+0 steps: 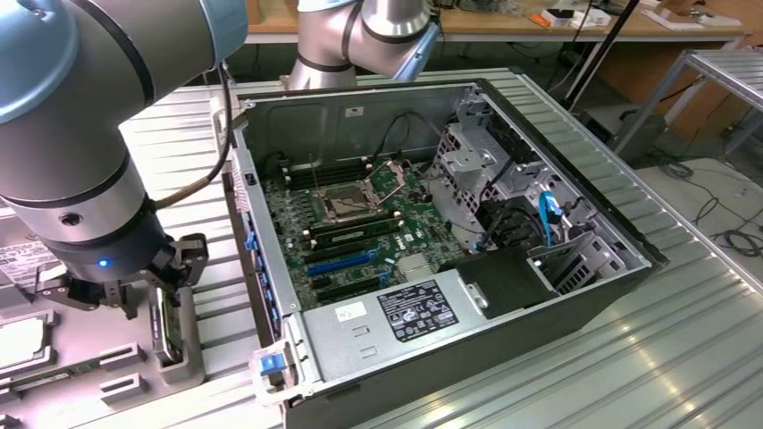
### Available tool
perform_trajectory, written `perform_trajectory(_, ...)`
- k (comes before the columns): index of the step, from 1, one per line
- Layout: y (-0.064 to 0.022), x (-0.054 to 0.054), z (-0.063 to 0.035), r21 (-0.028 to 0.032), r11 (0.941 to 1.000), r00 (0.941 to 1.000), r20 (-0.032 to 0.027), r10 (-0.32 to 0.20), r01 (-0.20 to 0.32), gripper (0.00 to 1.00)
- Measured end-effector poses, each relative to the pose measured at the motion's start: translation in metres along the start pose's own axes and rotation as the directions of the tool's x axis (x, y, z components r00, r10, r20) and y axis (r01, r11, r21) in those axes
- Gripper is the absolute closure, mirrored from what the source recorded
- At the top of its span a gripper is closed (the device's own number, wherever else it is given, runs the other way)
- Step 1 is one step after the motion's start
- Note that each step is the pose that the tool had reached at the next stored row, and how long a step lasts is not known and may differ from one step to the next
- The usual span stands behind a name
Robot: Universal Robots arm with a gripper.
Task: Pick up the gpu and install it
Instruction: 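Pick up the gpu and move the gpu toward the slot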
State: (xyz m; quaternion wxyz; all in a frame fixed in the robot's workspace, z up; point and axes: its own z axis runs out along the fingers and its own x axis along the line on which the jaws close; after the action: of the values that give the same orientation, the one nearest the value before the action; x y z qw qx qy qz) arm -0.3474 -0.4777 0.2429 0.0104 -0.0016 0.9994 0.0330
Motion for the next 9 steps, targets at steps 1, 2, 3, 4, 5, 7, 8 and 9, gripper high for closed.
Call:
perform_trajectory(1,0.0000,0.0000,0.0000,-0.0002,1.0000,1.0000,-0.0001,0.000,0.000,0.52)
perform_trajectory(2,0.0000,0.0000,0.0001,-0.0003,1.0000,1.0000,0.0000,0.000,0.000,0.52)
perform_trajectory(3,0.0000,0.0000,0.0000,-0.0003,1.0000,1.0000,-0.0001,0.000,0.000,0.52)
perform_trajectory(4,0.0000,-0.0002,0.0003,-0.0003,1.0000,1.0000,0.0000,0.000,0.000,0.52)
perform_trajectory(5,0.0002,-0.0013,0.0013,-0.0004,1.0000,1.0000,0.0001,0.000,0.000,0.52)
perform_trajectory(7,0.0004,-0.0037,0.0027,-0.0004,1.0000,1.0000,0.0002,0.000,0.000,0.52)
perform_trajectory(8,0.0004,-0.0037,0.0028,-0.0004,1.0000,1.0000,0.0001,0.000,0.000,0.52)
perform_trajectory(9,0.0004,-0.0038,0.0027,-0.0003,1.0000,1.0000,0.0000,0.000,0.000,0.52)
